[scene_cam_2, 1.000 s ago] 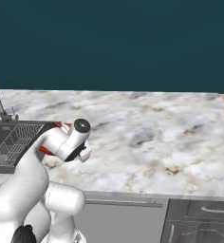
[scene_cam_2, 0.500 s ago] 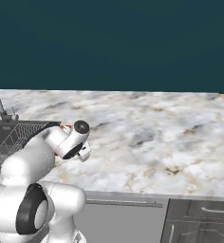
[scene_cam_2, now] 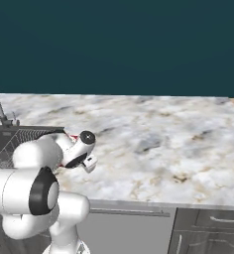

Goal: Pick the cup and bowl from the counter and place them on the counter next to the sink.

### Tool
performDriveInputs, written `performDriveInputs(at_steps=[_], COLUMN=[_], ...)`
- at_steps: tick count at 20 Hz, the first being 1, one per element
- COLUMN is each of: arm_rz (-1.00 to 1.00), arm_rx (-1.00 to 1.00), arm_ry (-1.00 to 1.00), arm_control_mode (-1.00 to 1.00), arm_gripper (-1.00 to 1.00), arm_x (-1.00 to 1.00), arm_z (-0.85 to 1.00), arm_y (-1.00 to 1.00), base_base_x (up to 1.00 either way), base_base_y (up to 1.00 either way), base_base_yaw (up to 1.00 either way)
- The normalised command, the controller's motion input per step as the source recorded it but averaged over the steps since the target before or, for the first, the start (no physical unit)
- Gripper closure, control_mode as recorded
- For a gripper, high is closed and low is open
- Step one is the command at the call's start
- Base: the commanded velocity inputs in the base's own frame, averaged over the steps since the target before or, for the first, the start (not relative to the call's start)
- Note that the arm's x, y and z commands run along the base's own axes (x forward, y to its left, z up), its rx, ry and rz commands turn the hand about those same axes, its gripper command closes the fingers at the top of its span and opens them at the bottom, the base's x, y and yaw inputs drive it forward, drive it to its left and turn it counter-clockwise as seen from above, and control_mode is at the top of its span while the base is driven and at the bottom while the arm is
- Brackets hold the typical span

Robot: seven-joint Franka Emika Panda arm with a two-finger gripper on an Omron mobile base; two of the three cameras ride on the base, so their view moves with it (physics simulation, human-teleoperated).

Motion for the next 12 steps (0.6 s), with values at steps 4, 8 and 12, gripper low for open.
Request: performDriveInputs(at_steps=[4, 8, 12], arm_rz=[0.0, 0.0, 0.0], arm_rx=[-0.02, -0.01, 0.0], arm_ry=[0.0, 0.0, 0.0], arm_control_mode=[-1.0, -1.0, -1.0], arm_gripper=[1.0, 1.0, 1.0], arm_x=[0.21, 0.18, 0.0], arm_z=[-0.3, -0.34, -0.08], arm_y=[0.03, 0.07, 0.03], base_base_x=[0.0, 0.0, 0.0], base_base_y=[0.0, 0.0, 0.0], base_base_yaw=[0.0, 0.0, 0.0])
